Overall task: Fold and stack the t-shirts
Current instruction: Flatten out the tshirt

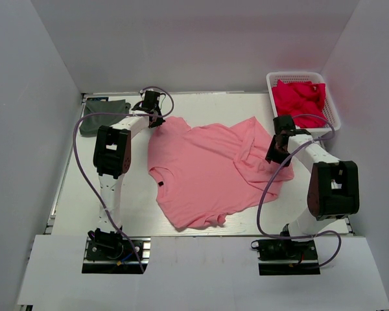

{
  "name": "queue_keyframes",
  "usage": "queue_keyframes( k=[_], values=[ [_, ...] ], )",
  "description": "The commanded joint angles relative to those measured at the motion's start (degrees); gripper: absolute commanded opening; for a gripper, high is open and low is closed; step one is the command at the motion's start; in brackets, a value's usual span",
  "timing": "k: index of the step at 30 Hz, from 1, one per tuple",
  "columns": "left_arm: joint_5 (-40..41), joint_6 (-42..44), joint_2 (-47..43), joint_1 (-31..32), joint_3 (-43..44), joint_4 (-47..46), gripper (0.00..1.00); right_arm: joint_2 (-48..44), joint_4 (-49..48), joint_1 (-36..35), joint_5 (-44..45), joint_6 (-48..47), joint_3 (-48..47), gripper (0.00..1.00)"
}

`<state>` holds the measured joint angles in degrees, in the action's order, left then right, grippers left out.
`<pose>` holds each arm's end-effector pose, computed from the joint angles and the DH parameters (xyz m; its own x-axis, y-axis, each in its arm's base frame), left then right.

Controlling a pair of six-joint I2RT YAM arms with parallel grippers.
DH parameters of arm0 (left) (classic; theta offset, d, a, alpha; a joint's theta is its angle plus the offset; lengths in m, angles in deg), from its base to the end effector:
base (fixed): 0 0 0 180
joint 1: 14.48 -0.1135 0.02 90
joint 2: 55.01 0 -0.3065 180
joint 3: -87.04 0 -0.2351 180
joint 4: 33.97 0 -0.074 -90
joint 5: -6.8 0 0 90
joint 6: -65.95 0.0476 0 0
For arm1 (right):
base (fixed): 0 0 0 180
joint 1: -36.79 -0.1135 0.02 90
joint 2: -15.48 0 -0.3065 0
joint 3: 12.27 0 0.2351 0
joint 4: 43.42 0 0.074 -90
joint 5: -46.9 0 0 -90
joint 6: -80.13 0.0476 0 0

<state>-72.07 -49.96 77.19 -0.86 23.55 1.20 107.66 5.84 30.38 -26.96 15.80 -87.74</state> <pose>0.5157 -0.1155 0.1834 -0.7272 -0.2649 -0.6332 -0.2281 0.9634 -0.1411 0.3052 0.0210 0.2428 -0.8158 0.3271 -0.4770 0.3979 0.9159 -0.0524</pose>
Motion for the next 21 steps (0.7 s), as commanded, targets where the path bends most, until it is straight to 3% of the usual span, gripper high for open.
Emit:
queue_keyframes(
  k=[1,7,16,18,21],
  values=[
    [-0.50,1.04,-0.10,-0.36,-0.13,2.91,0.00,-0.86,-2.92,0.00,-4.09,-2.91,-5.13,0.50],
    [-1.20,1.65,-0.63,0.17,0.39,2.38,0.00,8.09,-7.76,-2.37,-13.33,-8.27,-18.22,0.57],
    [0.47,1.65,-1.15,0.17,0.92,2.91,0.00,36.70,-0.74,-4.13,-5.77,-8.36,-56.60,0.58],
    [0.47,1.65,-1.16,0.17,0.92,2.91,0.00,40.77,0.50,-4.22,-3.58,-9.23,-63.02,0.58],
    [0.47,1.65,-1.16,0.17,0.92,3.44,0.00,44.13,-1.85,-3.96,-0.95,-10.46,-64.29,0.60]
  ],
)
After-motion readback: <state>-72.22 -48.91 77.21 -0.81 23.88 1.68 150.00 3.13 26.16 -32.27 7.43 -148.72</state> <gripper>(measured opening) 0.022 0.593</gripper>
